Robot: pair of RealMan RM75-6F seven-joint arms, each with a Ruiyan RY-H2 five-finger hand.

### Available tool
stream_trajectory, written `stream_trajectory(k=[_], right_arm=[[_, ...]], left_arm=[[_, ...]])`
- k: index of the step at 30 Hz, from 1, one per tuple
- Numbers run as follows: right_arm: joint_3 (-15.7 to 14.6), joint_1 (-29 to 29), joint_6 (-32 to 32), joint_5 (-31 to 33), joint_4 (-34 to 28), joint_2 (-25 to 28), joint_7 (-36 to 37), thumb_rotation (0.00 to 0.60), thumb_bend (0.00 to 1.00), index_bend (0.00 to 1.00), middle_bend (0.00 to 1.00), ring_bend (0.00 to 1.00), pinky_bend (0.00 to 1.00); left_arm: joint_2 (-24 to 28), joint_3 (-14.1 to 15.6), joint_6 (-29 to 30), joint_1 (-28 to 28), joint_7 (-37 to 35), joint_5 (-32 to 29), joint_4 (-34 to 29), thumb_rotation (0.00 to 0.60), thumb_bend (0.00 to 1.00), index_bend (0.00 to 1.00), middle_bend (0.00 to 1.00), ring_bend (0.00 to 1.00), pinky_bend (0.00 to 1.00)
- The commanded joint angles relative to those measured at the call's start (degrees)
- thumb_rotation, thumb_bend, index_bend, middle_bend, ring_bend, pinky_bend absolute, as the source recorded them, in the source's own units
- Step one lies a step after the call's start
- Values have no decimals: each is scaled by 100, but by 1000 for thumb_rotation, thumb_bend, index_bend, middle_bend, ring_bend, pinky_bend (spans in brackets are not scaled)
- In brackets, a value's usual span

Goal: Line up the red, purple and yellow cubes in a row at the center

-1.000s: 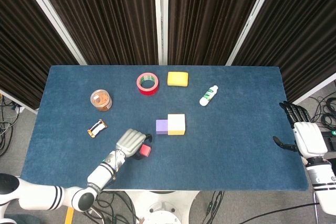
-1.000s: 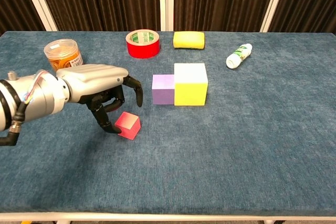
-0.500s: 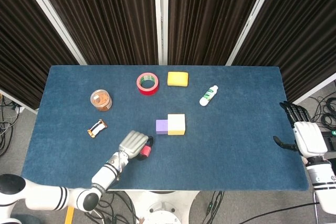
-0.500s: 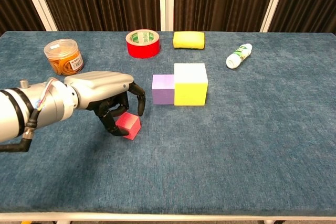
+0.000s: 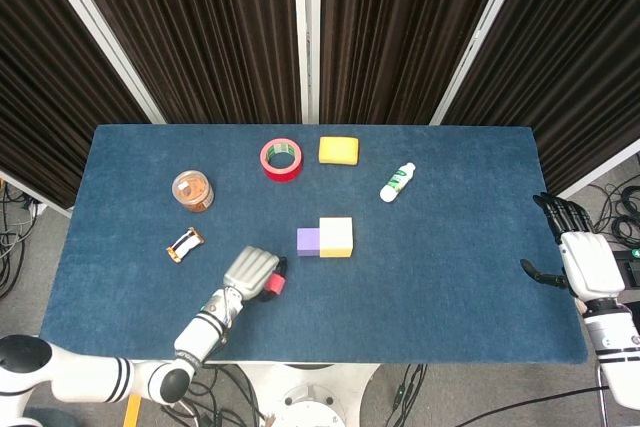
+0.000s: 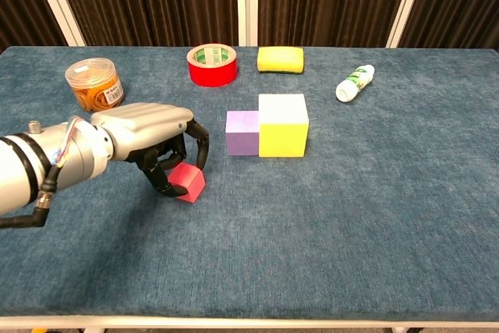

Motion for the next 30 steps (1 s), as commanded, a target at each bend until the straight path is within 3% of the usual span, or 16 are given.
stream_trajectory(k=[1,9,17,30], right_arm=[[5,-8,17,0,-4,13,7,600,148,0,42,0,0],[10,-13,46,-22,-26,25,9,600,149,0,42,0,0],[9,-24,55,-12,-38,51,7,600,149,0,42,0,0],[5,-69,88,12,-21,95,40,600,149,0,42,0,0]], left_arm=[[54,-89,79,28,-30,-19,-45,600,313,568,968,984,1000],[208,-780,68,-208,102,-886,-44,600,312,566,962,983,1000],[-207,-1264,40,-803,693,-2171,499,600,311,561,957,983,1000],[-490,-1414,39,-1233,1096,-3089,1018,600,311,558,956,983,1000]])
